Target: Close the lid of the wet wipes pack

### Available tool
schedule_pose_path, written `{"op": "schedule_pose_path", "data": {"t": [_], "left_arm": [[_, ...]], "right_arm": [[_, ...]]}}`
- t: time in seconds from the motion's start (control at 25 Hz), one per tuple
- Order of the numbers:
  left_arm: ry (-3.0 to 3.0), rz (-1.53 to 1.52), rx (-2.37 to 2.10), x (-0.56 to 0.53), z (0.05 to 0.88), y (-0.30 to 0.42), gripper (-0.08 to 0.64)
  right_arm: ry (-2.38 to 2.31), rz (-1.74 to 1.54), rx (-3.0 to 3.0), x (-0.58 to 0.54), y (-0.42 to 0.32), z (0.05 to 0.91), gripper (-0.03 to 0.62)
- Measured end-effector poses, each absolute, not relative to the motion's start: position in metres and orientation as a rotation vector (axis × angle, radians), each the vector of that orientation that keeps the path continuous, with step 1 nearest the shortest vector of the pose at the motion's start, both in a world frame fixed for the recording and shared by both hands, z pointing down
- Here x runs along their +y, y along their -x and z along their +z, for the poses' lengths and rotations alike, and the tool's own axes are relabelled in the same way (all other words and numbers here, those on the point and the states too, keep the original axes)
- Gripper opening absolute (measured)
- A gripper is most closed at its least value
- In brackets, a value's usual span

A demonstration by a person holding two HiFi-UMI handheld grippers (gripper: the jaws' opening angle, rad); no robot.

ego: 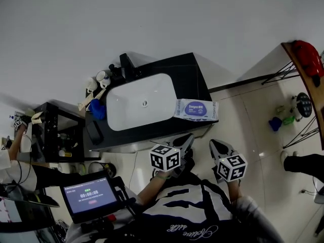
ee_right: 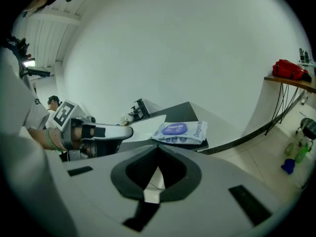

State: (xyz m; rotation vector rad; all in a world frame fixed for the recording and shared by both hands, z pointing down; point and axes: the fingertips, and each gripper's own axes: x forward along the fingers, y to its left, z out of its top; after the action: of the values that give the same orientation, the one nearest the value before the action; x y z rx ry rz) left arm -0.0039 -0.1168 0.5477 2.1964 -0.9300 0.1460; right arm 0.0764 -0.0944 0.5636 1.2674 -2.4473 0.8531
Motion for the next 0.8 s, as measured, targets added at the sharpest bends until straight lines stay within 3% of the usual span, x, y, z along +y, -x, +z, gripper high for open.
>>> {"op": "schedule_pose_path", "data": {"t": [0.48, 0.8], "left_arm": [[-2.225, 0.181, -0.971, 0.032, 0.538, -0.034, 0.0], [-2.201, 0.184, -1.043, 0.056, 0.545, -0.013, 0.001]], "right_arm": [[-1.165, 0.833, -2.552, 0.029, -0.091, 0.551, -0.002], [-1.058, 0.829, -2.596, 0.052, -0.061, 0.553, -0.002]]}}
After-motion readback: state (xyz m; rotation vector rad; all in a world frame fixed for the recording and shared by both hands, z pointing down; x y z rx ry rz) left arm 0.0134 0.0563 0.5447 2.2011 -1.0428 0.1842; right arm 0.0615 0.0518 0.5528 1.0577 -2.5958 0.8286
